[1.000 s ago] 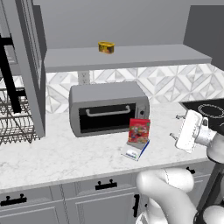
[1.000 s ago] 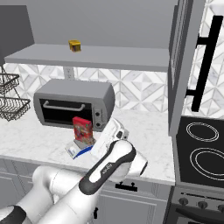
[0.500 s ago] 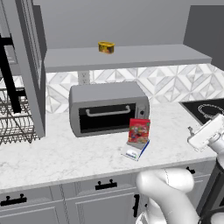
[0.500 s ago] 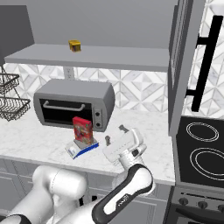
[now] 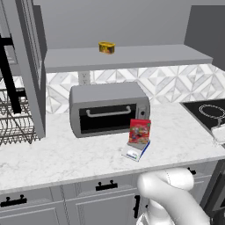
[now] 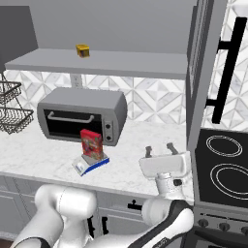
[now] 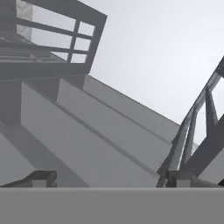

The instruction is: Pick the cereal and place it on the digital scale for weighing, and close the cabinet.

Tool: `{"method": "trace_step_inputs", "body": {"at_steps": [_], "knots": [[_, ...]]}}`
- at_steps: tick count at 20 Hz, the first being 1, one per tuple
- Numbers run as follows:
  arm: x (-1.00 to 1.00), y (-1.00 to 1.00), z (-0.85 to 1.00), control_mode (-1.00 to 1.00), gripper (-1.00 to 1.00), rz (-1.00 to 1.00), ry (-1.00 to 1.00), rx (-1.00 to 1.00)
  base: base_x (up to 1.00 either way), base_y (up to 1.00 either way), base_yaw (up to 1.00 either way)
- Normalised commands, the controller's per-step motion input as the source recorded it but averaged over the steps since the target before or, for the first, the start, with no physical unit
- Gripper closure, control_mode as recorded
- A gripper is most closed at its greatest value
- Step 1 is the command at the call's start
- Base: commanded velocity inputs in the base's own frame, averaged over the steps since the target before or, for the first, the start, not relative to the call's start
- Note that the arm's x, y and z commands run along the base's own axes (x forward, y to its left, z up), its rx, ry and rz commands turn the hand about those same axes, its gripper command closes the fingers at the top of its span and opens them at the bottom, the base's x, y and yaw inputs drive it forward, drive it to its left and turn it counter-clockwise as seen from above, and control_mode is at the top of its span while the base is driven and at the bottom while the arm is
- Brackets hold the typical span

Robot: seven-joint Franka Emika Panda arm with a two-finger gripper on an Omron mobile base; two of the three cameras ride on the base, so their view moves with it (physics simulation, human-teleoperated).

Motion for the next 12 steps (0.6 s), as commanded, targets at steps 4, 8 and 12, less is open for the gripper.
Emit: {"method": "trace_step_inputs", "body": {"at_steps": [4, 8, 12], "knots": [[-0.13, -0.83, 0.26, -1.0, -1.0, -0.25, 0.0, 0.1, 0.0, 0.0, 0.0], [0.04, -0.82, 0.1, -1.0, -1.0, -0.23, 0.05, 0.05, 0.0, 0.0, 0.0], [0.04, -0.75, 0.01, -1.0, -1.0, -0.17, 0.01, 0.0, 0.0, 0.0, 0.0]]}}
